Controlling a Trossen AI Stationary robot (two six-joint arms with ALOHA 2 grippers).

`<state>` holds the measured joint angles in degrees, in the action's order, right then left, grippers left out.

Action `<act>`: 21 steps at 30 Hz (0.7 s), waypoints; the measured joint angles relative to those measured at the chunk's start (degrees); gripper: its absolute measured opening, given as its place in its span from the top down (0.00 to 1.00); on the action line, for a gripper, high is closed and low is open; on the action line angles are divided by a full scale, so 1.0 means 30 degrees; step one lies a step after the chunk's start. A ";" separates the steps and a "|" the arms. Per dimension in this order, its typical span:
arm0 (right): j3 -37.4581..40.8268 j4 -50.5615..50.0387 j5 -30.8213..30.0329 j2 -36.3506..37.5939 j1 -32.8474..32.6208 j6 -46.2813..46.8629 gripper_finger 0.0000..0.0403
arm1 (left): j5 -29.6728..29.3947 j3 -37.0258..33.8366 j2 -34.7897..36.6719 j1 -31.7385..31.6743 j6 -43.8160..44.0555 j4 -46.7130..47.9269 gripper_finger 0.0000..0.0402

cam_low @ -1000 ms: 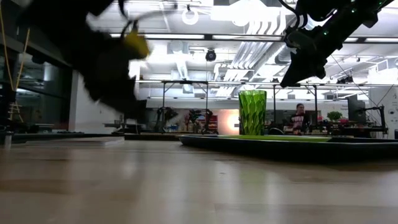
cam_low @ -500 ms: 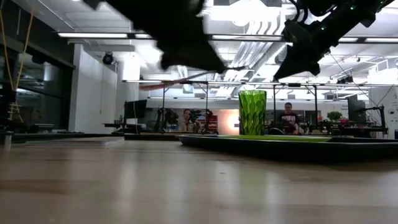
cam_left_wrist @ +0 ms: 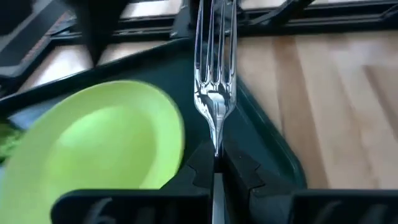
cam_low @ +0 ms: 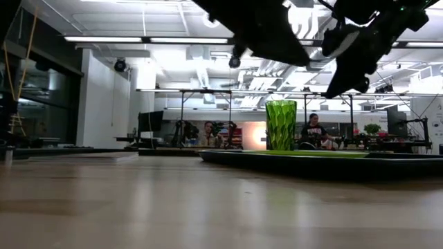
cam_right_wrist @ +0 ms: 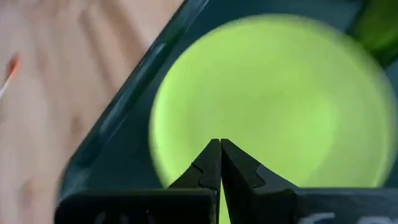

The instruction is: Pick and place plate/cup/fork/spoon on tray

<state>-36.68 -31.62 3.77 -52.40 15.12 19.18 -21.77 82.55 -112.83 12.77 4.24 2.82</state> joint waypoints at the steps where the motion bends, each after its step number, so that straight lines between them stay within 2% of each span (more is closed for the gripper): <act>1: 0.0013 -0.0114 0.0526 -0.0008 -0.0301 0.0170 1.00 | -0.0238 0.0003 0.0359 -0.0006 -0.0005 0.0654 0.99; 4: 0.0013 -0.0307 0.1089 -0.0011 -0.1606 0.0930 1.00 | -0.0493 0.0014 0.1201 -0.0020 -0.0005 0.1360 0.99; 7: 0.0013 -0.0419 0.0722 -0.0306 -0.3265 0.1992 1.00 | -0.0634 -0.0100 0.1827 -0.0001 -0.0144 0.1939 0.99; 11: 0.0013 -0.0770 -0.1072 -0.1168 -0.5728 0.3619 1.00 | -0.1523 -0.0110 0.2394 0.0165 -0.0156 0.2810 0.99; 16: 0.0013 -0.0733 -0.3438 -0.3381 -0.8366 0.6670 1.00 | -0.2484 -0.0119 0.2610 0.0300 -0.0151 0.3456 0.99; 21: 0.0021 0.0024 -0.4450 -0.6079 -1.0272 0.8983 1.00 | -0.2802 -0.0119 0.2606 0.0395 -0.0005 0.3749 0.99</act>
<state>-36.62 -31.55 -9.58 -70.64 -15.69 46.13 -30.17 82.19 -105.01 13.96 4.23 14.07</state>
